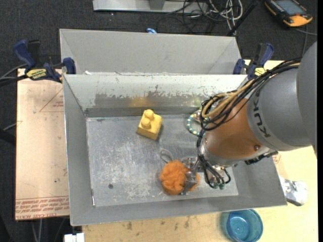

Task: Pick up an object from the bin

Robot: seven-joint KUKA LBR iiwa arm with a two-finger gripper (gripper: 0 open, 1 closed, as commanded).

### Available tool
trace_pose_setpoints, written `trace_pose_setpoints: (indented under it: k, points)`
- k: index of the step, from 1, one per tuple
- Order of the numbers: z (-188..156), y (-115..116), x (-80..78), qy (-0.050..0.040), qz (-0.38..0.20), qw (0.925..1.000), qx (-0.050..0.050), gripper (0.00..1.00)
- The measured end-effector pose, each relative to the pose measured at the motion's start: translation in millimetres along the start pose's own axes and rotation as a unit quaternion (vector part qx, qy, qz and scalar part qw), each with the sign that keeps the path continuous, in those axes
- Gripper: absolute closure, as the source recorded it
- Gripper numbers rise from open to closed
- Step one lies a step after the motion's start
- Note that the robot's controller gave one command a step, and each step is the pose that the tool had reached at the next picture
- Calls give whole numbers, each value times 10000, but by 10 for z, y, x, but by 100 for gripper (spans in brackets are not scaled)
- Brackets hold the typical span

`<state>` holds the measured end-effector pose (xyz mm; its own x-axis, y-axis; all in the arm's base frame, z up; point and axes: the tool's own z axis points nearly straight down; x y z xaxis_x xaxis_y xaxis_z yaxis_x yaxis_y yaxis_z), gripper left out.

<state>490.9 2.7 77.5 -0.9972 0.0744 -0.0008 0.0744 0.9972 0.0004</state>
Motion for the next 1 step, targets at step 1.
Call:
trace_pose_setpoints:
  k: [1]
  points:
    - [-1278,-68,-100,-5,99,10000,-2,100]
